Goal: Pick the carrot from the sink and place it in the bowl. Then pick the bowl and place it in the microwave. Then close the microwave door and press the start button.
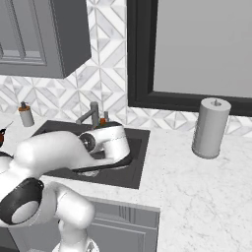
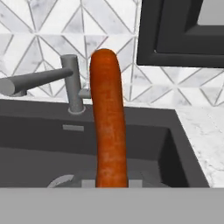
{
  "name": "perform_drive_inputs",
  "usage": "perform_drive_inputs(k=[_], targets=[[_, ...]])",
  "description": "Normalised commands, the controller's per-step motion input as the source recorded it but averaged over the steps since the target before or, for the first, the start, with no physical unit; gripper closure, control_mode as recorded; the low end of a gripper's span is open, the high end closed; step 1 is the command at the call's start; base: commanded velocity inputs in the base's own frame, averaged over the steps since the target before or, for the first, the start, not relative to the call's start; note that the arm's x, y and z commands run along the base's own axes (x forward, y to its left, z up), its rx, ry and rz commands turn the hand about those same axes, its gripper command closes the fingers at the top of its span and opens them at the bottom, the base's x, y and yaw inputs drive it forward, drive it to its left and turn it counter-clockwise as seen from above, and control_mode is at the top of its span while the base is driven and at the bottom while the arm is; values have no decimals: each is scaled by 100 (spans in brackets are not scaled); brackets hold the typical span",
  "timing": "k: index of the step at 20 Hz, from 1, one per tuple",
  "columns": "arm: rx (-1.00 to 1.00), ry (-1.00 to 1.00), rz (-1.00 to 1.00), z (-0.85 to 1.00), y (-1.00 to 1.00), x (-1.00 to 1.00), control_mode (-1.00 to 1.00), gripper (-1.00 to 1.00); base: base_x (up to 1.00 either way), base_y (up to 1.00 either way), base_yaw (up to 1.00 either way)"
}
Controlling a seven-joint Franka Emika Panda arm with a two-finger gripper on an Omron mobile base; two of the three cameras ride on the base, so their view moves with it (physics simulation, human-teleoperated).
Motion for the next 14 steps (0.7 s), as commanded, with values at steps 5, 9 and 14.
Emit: perform_drive_inputs(k=[5,9,14], targets=[[18,-3,0,100,0,-62,-100,100,0,0,0],[3,-28,-1,100,1,-64,-100,100,0,0,0],[21,-2,0,100,5,-30,-100,100,0,0,0]])
